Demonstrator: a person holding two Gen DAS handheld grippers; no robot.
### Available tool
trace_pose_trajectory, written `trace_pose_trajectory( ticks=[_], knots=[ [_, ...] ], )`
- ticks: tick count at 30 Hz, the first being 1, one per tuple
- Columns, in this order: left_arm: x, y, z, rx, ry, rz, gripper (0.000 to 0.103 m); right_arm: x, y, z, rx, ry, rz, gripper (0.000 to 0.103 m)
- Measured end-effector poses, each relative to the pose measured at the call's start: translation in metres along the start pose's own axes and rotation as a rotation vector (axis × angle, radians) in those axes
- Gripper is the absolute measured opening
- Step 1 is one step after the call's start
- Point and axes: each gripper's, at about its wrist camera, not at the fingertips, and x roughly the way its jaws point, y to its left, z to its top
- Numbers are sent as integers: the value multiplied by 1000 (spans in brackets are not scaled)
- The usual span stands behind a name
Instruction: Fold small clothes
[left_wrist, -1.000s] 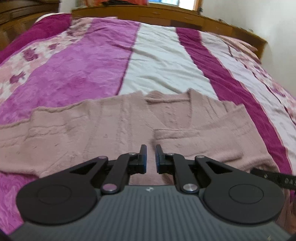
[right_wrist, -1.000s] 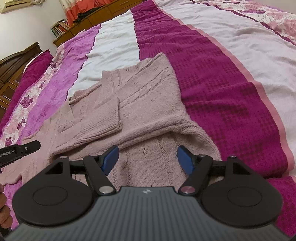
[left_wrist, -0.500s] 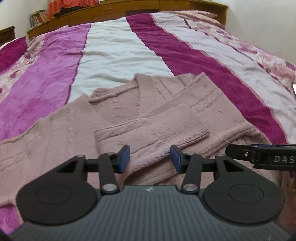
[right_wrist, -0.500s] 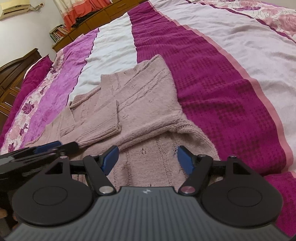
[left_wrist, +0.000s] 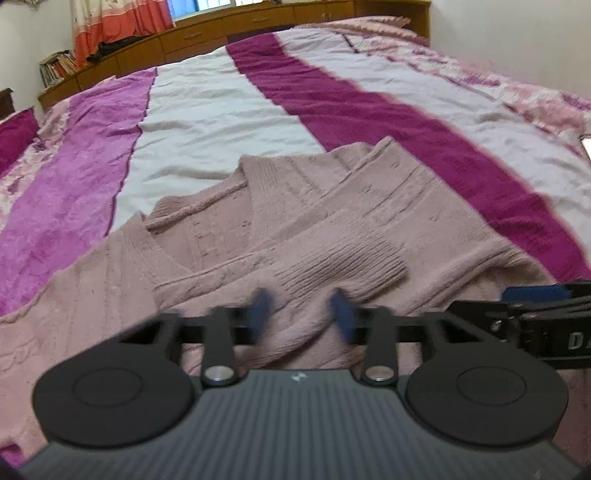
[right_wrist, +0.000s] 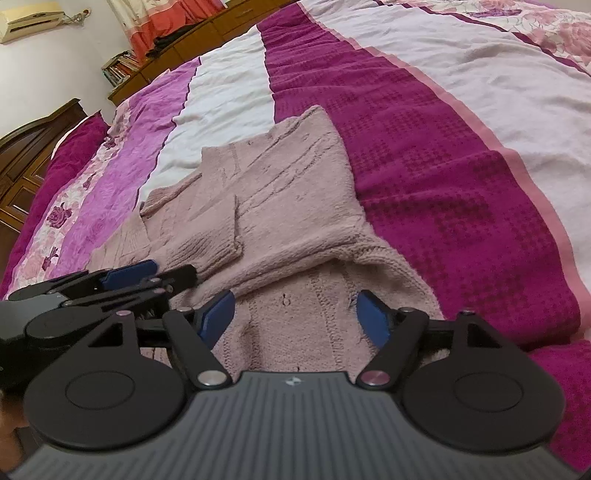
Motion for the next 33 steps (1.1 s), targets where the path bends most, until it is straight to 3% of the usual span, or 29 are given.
trace_pose_trajectory(
  ticks=[2, 5, 11, 15, 19, 25, 27, 29, 30, 33],
  knots=[
    [-5, 2, 2, -21, -20, 2, 7, 0, 0, 0, 0, 0, 1, 80],
    [-15, 10, 6, -83, -56, 12, 2, 0, 0, 0, -1, 0, 0, 80],
    [-41, 48, 8, -238, -130, 99, 2, 0, 0, 0, -2, -1, -1, 80],
    [-51, 79, 1, -332, -128, 148, 2, 0, 0, 0, -7, -2, -4, 80],
    [-49, 93, -4, -363, -69, 114, 4, 0, 2, -1, -12, -4, -14, 80],
    [-42, 73, -6, -317, -14, 21, 6, -6, 7, 2, -11, 0, -21, 80],
    [-39, 61, -5, -276, -4, -17, 11, -10, 6, 4, 4, -4, -10, 80],
    [-36, 51, -4, -238, 1, -40, 34, -15, 6, 6, 23, -19, 7, 80],
    [-34, 44, -3, -215, 4, -52, 39, -17, 5, 7, 33, -25, 11, 80],
    [-26, 24, 0, -134, 17, -84, 44, -17, 0, 11, 61, -34, 8, 80]
  ],
)
